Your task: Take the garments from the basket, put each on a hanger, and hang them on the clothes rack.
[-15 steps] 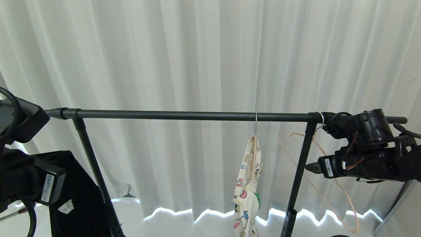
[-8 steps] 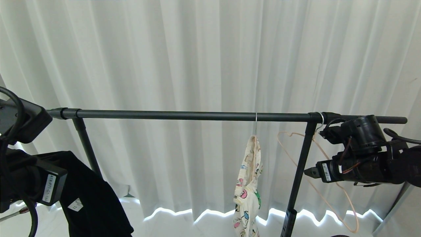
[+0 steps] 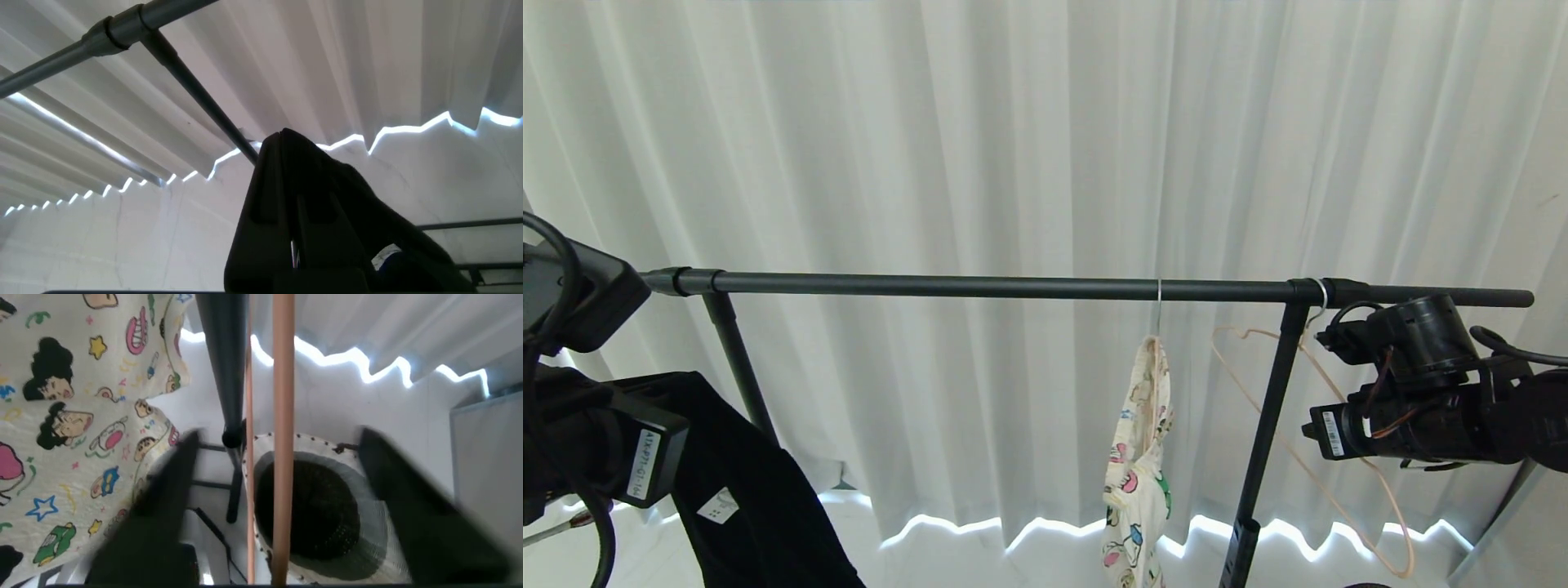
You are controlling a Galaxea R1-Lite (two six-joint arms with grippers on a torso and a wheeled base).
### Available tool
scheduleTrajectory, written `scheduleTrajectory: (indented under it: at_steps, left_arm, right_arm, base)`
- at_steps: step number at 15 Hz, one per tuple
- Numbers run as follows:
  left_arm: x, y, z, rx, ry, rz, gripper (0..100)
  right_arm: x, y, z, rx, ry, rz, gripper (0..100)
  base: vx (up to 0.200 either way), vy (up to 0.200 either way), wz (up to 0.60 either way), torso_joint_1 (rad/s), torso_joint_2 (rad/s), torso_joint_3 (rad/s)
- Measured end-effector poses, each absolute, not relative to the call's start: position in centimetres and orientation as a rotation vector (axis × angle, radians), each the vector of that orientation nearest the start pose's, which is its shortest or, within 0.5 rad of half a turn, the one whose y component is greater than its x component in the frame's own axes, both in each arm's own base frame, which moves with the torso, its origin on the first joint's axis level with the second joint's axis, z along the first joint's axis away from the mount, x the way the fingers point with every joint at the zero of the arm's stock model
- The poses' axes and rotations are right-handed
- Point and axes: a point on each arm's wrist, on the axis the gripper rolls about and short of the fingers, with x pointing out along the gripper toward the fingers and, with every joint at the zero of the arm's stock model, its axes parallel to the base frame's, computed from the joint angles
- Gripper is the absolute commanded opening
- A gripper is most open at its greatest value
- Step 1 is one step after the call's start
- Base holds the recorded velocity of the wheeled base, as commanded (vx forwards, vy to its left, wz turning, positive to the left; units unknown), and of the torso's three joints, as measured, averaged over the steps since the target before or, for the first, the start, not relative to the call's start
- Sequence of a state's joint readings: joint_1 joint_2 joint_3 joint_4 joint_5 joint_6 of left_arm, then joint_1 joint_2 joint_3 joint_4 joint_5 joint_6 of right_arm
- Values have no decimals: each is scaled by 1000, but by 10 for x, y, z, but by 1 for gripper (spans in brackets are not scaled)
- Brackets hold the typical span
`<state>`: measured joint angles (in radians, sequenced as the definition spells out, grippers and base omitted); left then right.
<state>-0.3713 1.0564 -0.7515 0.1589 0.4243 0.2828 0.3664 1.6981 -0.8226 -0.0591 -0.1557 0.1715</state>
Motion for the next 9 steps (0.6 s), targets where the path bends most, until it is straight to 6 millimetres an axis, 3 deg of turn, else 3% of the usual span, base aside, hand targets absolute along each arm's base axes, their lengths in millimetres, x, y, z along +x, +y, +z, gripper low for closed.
scheduleTrajectory:
  at_steps: [9]
  left_arm:
    - [125,-39,237,454,428,-7,0]
  right_arm:
    - [259,94,148,-26,741,128,0]
  base:
    - [0,0,0,0,0,0]
